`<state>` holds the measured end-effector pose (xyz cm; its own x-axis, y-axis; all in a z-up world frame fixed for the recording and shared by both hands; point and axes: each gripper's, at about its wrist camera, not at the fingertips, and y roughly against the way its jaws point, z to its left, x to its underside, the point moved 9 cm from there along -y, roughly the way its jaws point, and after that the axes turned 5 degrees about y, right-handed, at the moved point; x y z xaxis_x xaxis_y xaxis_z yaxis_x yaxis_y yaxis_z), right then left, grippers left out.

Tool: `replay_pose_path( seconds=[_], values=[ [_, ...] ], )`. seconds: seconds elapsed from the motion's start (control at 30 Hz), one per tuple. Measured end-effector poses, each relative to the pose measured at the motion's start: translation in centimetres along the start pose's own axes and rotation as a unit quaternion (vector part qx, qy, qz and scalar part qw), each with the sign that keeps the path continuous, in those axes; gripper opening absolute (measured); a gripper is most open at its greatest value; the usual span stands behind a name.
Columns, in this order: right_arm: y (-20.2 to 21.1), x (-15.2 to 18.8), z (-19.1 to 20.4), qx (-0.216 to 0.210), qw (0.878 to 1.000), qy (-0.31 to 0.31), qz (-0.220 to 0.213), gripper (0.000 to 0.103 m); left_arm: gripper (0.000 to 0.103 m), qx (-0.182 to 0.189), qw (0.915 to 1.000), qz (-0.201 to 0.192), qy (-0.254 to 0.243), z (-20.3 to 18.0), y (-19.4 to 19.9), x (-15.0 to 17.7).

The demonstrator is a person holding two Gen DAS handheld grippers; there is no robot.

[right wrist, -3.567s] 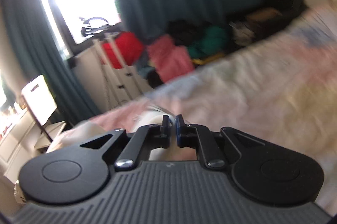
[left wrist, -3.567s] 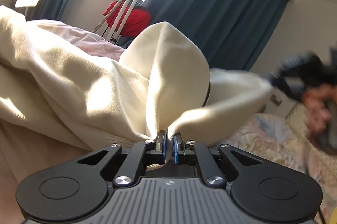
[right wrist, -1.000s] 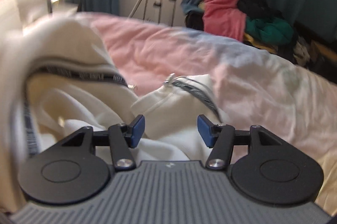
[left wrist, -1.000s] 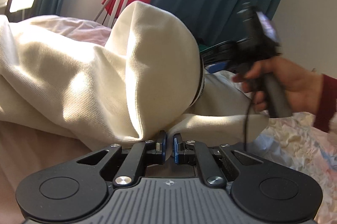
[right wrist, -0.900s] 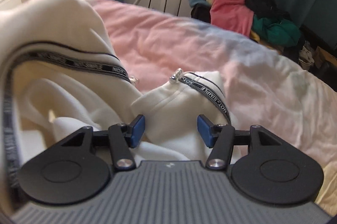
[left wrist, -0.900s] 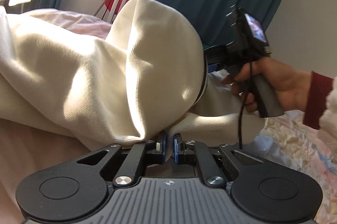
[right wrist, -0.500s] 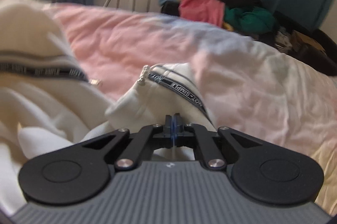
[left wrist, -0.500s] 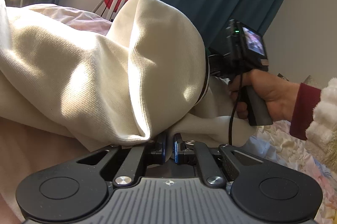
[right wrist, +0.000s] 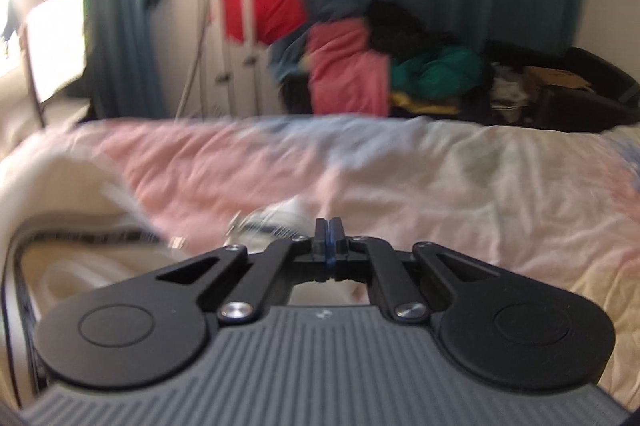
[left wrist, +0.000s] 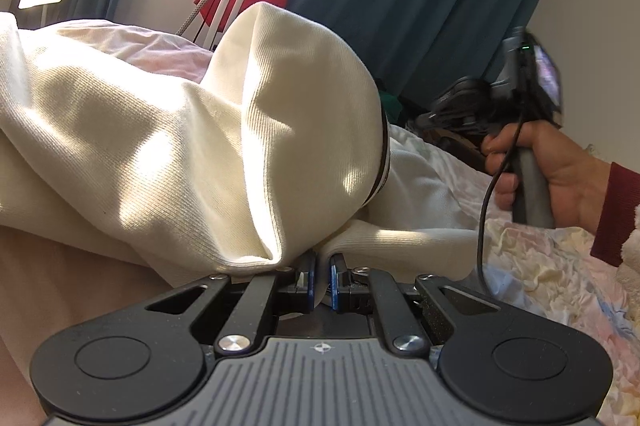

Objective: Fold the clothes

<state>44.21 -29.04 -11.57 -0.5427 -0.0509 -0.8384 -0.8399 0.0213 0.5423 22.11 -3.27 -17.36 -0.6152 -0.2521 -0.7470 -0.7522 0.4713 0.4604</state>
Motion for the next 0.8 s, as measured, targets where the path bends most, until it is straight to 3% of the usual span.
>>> replay_pose_path(
  seconds=[0.1,0.23,0.27,0.3,0.37,0.4,0.5,0.57,0.67,0.73,0.77,0.8],
  values=[
    [0.1,0.5,-2.0,-0.019,0.999,-0.033,0.011,0.004,0.008,0.000,1.0000,0.000,0.001,-0.1,0.0,0.0],
    [-0.1,1.5,-0.2,-0.070,0.997,0.019,0.024,0.008,0.008,0.000,1.0000,0.001,0.003,0.4,0.8,-0.1],
    [-0.2,1.7,0.8,-0.090,0.995,0.031,0.032,0.017,0.008,-0.001,1.0000,0.001,0.003,0.4,0.8,-0.3],
    [-0.4,2.0,1.9,-0.108,0.992,0.050,0.039,0.041,0.008,-0.001,1.0000,0.002,0.003,0.3,0.5,-0.4],
    [-0.5,2.4,4.3,-0.116,0.987,0.102,0.034,0.073,0.008,-0.002,1.0000,0.002,0.003,0.0,0.0,-0.6],
    [-0.7,2.6,5.5,-0.117,0.984,0.131,0.032,0.075,0.008,-0.003,1.0000,0.002,0.003,0.0,-0.1,-0.6],
    [-2.3,3.2,8.3,-0.117,0.973,0.192,0.053,0.075,0.008,-0.002,1.0000,0.003,0.001,0.0,-0.1,-0.5],
    [-4.1,3.9,9.2,-0.089,0.967,0.220,0.087,0.075,0.008,-0.001,1.0000,0.004,0.000,-0.1,-0.6,-0.4],
    [-7.0,5.5,8.7,-0.060,0.968,0.173,0.171,0.074,0.008,0.002,1.0000,0.005,-0.001,-0.4,-1.2,-0.4],
    [-6.5,5.1,7.7,-0.054,0.976,0.138,0.159,0.069,0.008,0.003,1.0000,0.006,-0.002,-0.6,-1.2,-0.6],
    [-6.3,4.9,7.2,-0.051,0.979,0.121,0.153,0.042,0.008,0.005,1.0000,0.006,-0.001,-0.6,-1.3,-0.6],
    [-6.0,4.6,6.6,-0.048,0.983,0.104,0.147,0.010,0.007,0.006,1.0000,0.005,0.000,-0.5,-1.4,-0.5]
  ],
)
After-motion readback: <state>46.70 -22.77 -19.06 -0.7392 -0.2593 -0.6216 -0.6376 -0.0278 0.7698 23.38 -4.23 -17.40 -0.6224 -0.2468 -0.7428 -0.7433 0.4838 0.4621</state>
